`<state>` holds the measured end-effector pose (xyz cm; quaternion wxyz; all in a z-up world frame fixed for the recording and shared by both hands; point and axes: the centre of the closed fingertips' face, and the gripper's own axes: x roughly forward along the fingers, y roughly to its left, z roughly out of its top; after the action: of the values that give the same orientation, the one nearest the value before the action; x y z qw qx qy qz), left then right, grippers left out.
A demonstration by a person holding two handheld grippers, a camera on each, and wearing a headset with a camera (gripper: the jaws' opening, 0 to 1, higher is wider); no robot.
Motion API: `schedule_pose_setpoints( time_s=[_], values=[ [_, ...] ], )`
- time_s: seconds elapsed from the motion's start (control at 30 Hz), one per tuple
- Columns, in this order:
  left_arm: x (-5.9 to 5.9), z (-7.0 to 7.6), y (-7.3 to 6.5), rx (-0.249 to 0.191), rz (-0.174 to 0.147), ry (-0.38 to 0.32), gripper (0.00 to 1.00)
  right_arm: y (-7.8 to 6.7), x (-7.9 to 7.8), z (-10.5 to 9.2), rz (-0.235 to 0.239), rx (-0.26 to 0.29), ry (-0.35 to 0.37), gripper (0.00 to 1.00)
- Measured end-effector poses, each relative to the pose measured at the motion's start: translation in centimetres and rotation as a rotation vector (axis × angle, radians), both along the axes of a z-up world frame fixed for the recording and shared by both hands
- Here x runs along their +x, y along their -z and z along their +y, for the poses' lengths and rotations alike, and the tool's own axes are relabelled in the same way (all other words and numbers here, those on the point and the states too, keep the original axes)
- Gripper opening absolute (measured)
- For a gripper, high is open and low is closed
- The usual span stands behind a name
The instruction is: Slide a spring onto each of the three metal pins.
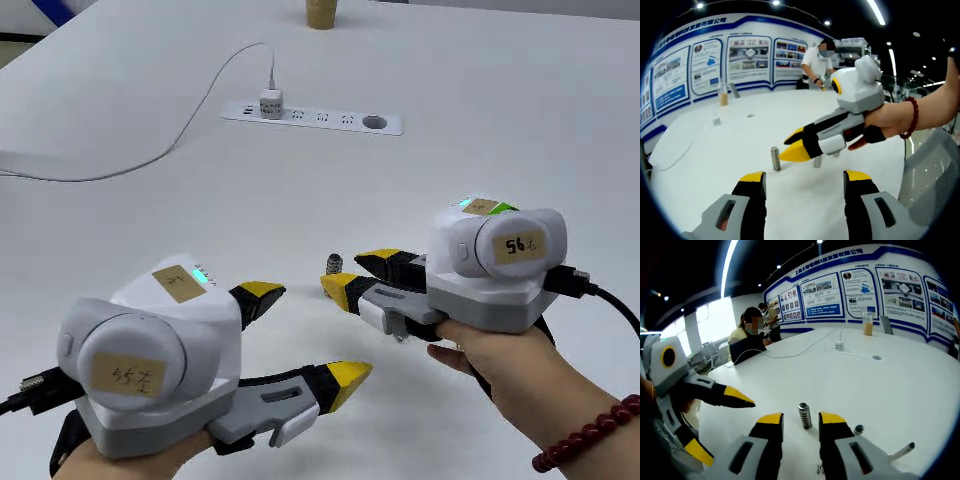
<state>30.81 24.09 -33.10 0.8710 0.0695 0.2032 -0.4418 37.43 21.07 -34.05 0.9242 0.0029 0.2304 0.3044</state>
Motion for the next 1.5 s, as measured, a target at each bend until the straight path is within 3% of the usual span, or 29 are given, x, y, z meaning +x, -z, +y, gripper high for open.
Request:
schedule_pose_setpoints(
  time_s=[0.13,0.27,0.63,0.93,1.23,1.5],
  values=[
    [-0.1,0.0,0.1,-0.008,0.016,0.001,0.62,-0.9,-0.7,-1.1,0.003,0.018,0.026,0.33],
    [-0.1,-0.3,0.0,-0.008,0.011,0.004,0.61,-1.6,-1.2,-1.9,-0.009,0.028,0.037,0.36],
    [0.1,-1.4,0.5,0.044,0.01,0.023,0.54,-2.4,-3.0,-4.6,-0.022,0.031,0.045,0.46],
    [0.4,-2.8,0.8,0.064,-0.002,0.049,0.48,-3.1,-3.9,-7.6,-0.04,0.057,0.102,0.5],
    [0.8,-4.7,1.6,0.083,-0.003,0.089,0.42,-2.7,-5.5,-9.4,-0.039,0.054,0.096,0.53],
    [1.3,-5.8,2.6,0.106,0.016,0.117,0.38,-2.3,-6.4,-10.3,-0.028,0.038,0.092,0.55]
  ],
)
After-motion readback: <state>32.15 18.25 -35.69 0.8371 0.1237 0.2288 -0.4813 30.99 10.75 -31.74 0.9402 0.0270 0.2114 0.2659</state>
